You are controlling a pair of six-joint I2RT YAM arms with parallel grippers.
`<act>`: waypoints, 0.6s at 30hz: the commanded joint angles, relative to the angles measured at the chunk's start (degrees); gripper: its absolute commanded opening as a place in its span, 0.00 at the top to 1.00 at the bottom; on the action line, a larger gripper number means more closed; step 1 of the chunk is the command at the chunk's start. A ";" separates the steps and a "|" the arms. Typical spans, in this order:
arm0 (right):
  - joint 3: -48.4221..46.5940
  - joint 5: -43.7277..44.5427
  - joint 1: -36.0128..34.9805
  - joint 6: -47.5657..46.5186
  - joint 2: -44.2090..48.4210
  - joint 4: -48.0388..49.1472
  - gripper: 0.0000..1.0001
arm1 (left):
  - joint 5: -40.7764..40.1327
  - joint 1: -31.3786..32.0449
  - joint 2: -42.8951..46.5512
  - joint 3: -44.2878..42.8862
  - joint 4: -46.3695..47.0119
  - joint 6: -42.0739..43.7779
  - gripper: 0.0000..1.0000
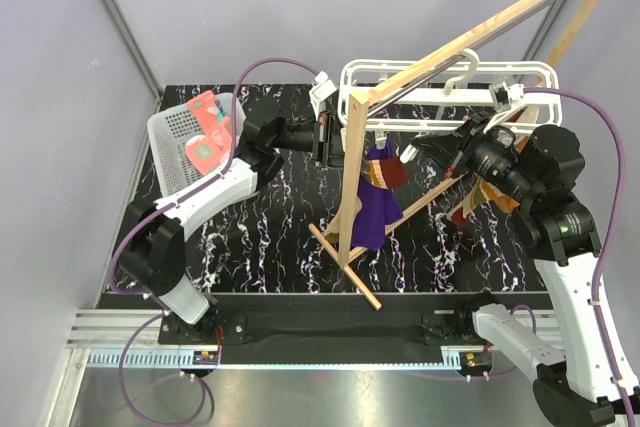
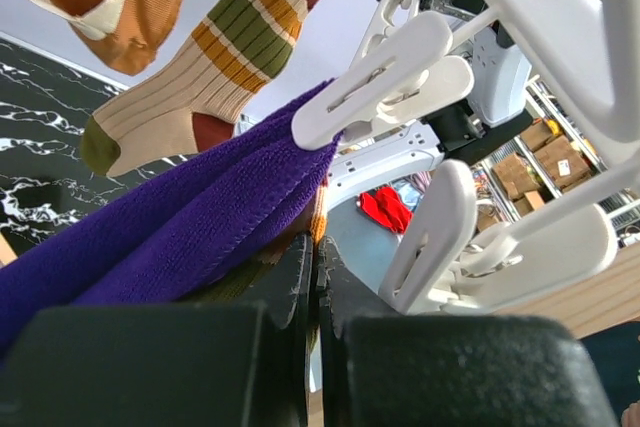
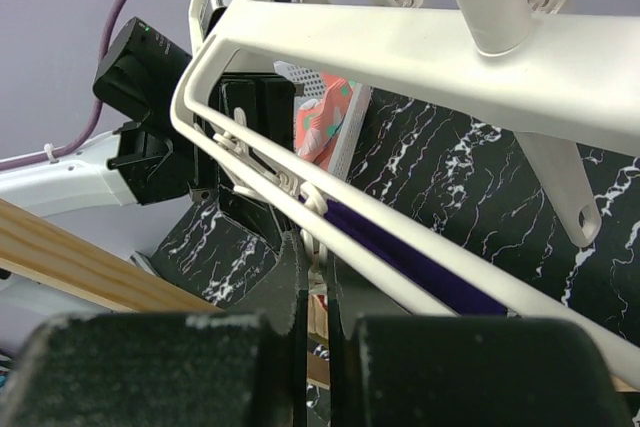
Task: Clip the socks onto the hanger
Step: Clamp the sock onto the hanger.
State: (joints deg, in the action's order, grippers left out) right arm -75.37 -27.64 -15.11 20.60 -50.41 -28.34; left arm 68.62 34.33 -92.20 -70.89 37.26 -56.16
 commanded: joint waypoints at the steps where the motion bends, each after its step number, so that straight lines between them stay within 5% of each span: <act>1: 0.93 -4.79 -0.88 -0.03 -1.44 -1.99 1.00 | 1.08 1.53 1.94 -3.29 -0.61 1.23 1.00; 8: 1.37 -4.27 -0.88 -0.39 -1.79 -2.07 1.00 | 1.52 1.97 1.94 -1.53 11.42 -6.59 1.00; 18: 2.16 -4.27 -0.88 -0.12 -2.06 -1.37 1.00 | 1.95 2.59 1.76 -1.27 13.72 -8.00 1.00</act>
State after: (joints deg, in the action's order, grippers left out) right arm -74.78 -27.75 -15.11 20.60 -51.03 -26.72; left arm 68.49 34.61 -92.20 -71.24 46.39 -63.11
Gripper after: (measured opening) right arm 0.047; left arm 0.020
